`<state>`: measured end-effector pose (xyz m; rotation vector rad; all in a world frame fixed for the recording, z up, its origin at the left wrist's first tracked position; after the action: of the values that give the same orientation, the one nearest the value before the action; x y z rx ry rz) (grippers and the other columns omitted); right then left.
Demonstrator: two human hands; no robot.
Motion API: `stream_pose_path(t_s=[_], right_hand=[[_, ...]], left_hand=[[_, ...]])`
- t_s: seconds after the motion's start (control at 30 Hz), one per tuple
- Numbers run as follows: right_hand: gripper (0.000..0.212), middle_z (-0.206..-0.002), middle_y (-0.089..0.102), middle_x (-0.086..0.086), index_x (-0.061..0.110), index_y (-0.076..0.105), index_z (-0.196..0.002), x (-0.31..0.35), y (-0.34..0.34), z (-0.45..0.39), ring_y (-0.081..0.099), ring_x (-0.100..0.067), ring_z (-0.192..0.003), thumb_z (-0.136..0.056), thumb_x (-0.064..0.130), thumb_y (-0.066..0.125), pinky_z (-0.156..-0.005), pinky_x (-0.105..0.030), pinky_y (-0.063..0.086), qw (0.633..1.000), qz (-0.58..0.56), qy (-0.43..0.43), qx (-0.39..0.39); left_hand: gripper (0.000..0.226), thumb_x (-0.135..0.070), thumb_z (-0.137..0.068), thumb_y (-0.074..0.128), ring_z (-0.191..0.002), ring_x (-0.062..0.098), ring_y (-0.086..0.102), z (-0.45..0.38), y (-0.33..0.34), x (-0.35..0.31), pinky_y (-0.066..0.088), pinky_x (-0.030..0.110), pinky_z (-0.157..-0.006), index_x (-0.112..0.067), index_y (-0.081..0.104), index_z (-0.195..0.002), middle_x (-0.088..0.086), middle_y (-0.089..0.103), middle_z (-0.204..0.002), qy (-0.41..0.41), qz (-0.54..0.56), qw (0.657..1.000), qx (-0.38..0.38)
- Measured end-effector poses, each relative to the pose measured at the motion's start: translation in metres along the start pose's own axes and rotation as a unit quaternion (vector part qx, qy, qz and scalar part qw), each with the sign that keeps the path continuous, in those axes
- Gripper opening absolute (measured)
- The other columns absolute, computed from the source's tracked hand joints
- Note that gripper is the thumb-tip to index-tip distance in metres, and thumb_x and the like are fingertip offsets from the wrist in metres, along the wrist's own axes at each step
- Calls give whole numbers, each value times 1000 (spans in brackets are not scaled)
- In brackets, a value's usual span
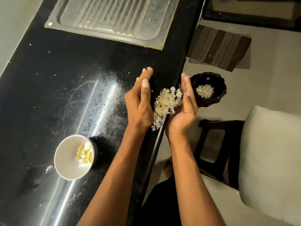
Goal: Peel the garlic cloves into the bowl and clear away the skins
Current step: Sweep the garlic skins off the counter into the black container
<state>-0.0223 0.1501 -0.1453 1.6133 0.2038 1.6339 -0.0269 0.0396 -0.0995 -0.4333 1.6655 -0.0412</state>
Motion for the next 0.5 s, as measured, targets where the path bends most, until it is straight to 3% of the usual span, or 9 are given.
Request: stream_pose_path(t_s=[0.1, 0.17, 0.37, 0.5], right_hand=[[51, -153, 46, -28, -11, 40, -148, 2, 1, 0, 47, -27, -145, -102, 10, 34, -120, -38, 39, 1000, -29, 4, 2], [50, -152, 48, -27, -8, 42, -147, 2, -1, 0, 47, -26, -145, -102, 11, 35, -119, -36, 38, 999, -46, 13, 1], [54, -154, 49, -22, -9, 43, -147, -3, -4, 6, 43, -28, -147, -100, 17, 40, -127, -49, 26, 995, -83, 56, -5], [53, -154, 49, -23, -12, 44, -147, -5, -7, 8, 41, -33, -149, -102, 17, 40, -126, -57, 23, 995, -81, 58, -9]], left_hand=[[48, -30, -109, 33, -145, 16, 45, 0, 12, 1, 32, 44, -123, -4, 59, -140, 9, 59, -145, 17, -99, 994, 41], [46, -25, -109, 33, -146, 18, 44, 4, 23, -4, 32, 42, -123, -3, 58, -141, 11, 59, -145, 29, -115, 991, 69], [44, -21, -109, 36, -145, 18, 45, 14, 33, -9, 33, 45, -122, -1, 59, -140, 13, 59, -145, 29, -83, 991, 105], [48, -22, -109, 33, -147, 22, 43, 17, 18, -14, 30, 54, -123, 6, 53, -142, 16, 54, -149, -3, 35, 997, 68]])
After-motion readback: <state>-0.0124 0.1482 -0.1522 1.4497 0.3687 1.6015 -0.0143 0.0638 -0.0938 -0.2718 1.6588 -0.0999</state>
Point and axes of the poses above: each hand's wrist, its own z-axis away from the middle knuckle, its own y-axis out of the palm, x = y × z, the point moved 3 cm from there along -z, towards the middle knuckle
